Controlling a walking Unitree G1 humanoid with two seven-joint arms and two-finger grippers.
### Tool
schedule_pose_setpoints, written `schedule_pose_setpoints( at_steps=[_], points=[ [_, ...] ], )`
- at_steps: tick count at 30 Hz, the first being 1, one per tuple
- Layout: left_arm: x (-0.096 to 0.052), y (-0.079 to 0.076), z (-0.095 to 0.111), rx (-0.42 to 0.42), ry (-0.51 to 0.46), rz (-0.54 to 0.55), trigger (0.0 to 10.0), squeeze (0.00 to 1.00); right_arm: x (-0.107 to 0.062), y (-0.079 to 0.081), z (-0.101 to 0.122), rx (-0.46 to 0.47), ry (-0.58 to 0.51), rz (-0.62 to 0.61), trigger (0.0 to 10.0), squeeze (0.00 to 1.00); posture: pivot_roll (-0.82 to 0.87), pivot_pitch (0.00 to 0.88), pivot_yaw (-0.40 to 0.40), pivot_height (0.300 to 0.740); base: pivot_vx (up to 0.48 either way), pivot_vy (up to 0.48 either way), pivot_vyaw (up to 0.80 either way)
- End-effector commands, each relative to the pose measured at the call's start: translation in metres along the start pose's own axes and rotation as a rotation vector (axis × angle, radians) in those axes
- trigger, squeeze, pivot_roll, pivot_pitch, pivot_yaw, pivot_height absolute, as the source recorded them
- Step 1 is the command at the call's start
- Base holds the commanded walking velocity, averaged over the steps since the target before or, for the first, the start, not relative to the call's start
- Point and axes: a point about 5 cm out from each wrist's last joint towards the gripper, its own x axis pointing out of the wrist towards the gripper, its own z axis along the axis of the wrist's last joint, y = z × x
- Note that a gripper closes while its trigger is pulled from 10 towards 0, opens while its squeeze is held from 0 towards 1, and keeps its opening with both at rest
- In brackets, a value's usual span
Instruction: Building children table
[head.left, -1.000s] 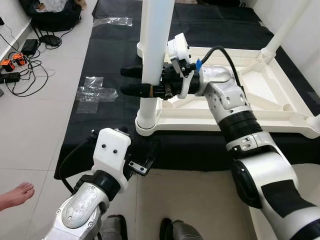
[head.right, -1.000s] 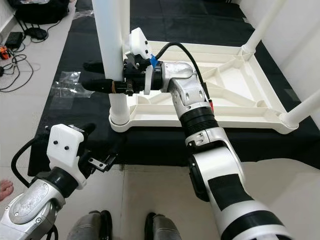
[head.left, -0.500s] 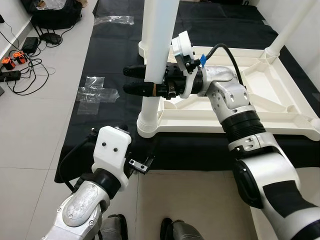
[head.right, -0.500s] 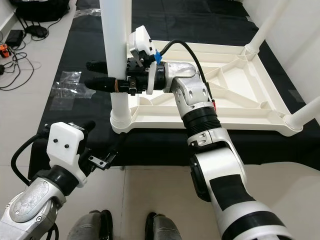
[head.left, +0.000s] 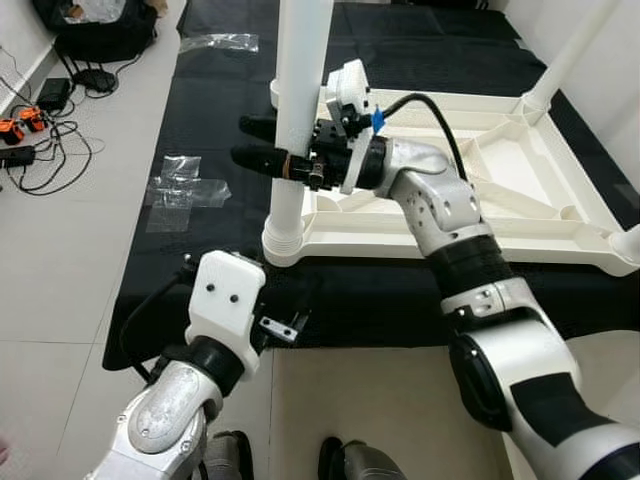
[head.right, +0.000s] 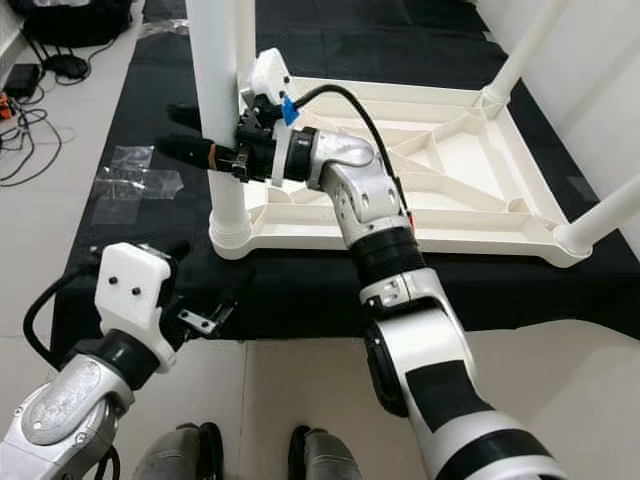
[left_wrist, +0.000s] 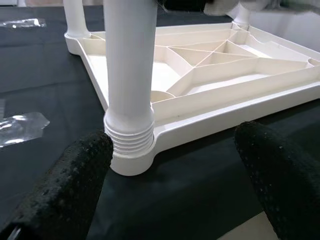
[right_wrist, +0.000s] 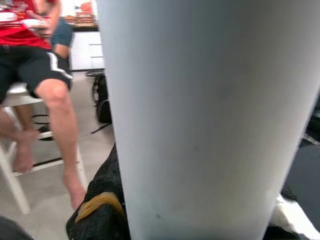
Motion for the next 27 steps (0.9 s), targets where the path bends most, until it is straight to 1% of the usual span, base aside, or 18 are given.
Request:
schedule_pose_setpoints(
  at_steps=[1,3,4,6,7,8,9,13,14,15,16,17,18,19,20,23,25,27],
  points=[
    [-0.003,0.0,0.002,0.007,-0.006,0.012,10.0,0.0,-0.006,0.005,-0.034,0.108,0.087,-0.034,10.0,0.0,0.07,0.256,-0.111,0.74,0.0,0.0,0.0],
    [-0.001,0.004,0.004,0.019,-0.015,0.024,10.0,0.0,-0.008,0.009,-0.041,0.119,0.124,-0.09,10.0,0.0,0.07,0.253,-0.109,0.74,0.0,0.0,0.0],
    [-0.001,0.004,0.004,0.019,-0.015,0.024,10.0,0.0,-0.008,0.009,-0.041,0.119,0.124,-0.09,10.0,0.0,0.07,0.253,-0.109,0.74,0.0,0.0,0.0],
    [0.001,0.009,0.005,0.03,-0.021,0.042,10.0,0.0,-0.01,0.009,-0.048,0.121,0.168,-0.176,10.0,0.0,0.07,0.248,-0.109,0.74,0.0,0.0,0.0],
    [0.001,0.009,0.005,0.03,-0.021,0.042,10.0,0.0,-0.01,0.009,-0.048,0.121,0.168,-0.176,10.0,0.0,0.07,0.248,-0.109,0.74,0.0,0.0,0.0],
    [0.001,0.01,0.005,0.036,-0.025,0.046,10.0,0.0,-0.009,0.008,-0.049,0.123,0.176,-0.221,10.0,0.0,0.07,0.249,-0.109,0.74,0.0,0.0,0.0],
    [0.003,0.013,0.007,0.044,-0.033,0.055,10.0,0.0,-0.009,0.004,-0.052,0.127,0.203,-0.337,10.0,0.0,0.06,0.246,-0.11,0.74,0.0,0.0,0.0],
    [0.004,0.014,0.008,0.048,-0.037,0.061,10.0,0.0,-0.008,0.002,-0.052,0.134,0.205,-0.395,10.0,0.0,0.06,0.248,-0.111,0.74,0.0,0.0,0.0],
    [0.004,0.014,0.008,0.048,-0.038,0.063,10.0,0.0,-0.008,-0.001,-0.052,0.148,0.195,-0.463,10.0,0.0,0.06,0.249,-0.111,0.74,0.0,0.0,0.0],
    [0.004,0.014,0.008,0.048,-0.038,0.063,10.0,0.0,-0.008,-0.001,-0.052,0.148,0.195,-0.463,10.0,0.0,0.06,0.249,-0.111,0.74,0.0,0.0,0.0],
    [0.005,0.014,0.008,0.05,-0.039,0.064,10.0,0.0,-0.008,-0.003,-0.051,0.155,0.191,-0.533,10.0,0.0,0.06,0.249,-0.113,0.74,0.0,0.0,0.0],
    [0.005,0.014,0.008,0.05,-0.039,0.064,10.0,0.0,-0.008,-0.003,-0.051,0.155,0.191,-0.533,10.0,0.0,0.06,0.249,-0.113,0.74,0.0,0.0,0.0],
    [0.005,0.014,0.008,0.052,-0.038,0.068,10.0,0.0,-0.009,-0.004,-0.051,0.156,0.189,-0.604,10.0,0.0,0.06,0.251,-0.113,0.74,0.0,0.0,0.0],
    [0.005,0.015,0.008,0.054,-0.038,0.071,10.0,0.0,-0.01,-0.005,-0.051,0.15,0.189,-0.657,10.0,0.0,0.06,0.251,-0.114,0.74,0.0,0.0,0.0],
    [0.005,0.015,0.008,0.054,-0.038,0.071,10.0,0.0,-0.01,-0.005,-0.051,0.15,0.189,-0.657,10.0,0.0,0.06,0.251,-0.114,0.74,0.0,0.0,0.0],
    [0.005,0.018,0.007,0.063,-0.036,0.083,10.0,0.0,-0.017,-0.005,-0.054,0.124,0.194,-0.808,10.0,0.0,0.06,0.252,-0.118,0.74,0.0,0.0,0.0],
    [0.005,0.018,0.007,0.063,-0.036,0.083,10.0,0.0,-0.017,-0.005,-0.054,0.124,0.194,-0.808,10.0,0.0,0.06,0.252,-0.118,0.74,0.0,0.0,0.0],
    [0.006,0.021,0.007,0.066,-0.037,0.091,10.0,0.0,-0.022,-0.003,-0.055,0.097,0.196,-0.905,10.0,0.0,0.06,0.25,-0.116,0.74,0.0,0.0,0.0]
  ],
)
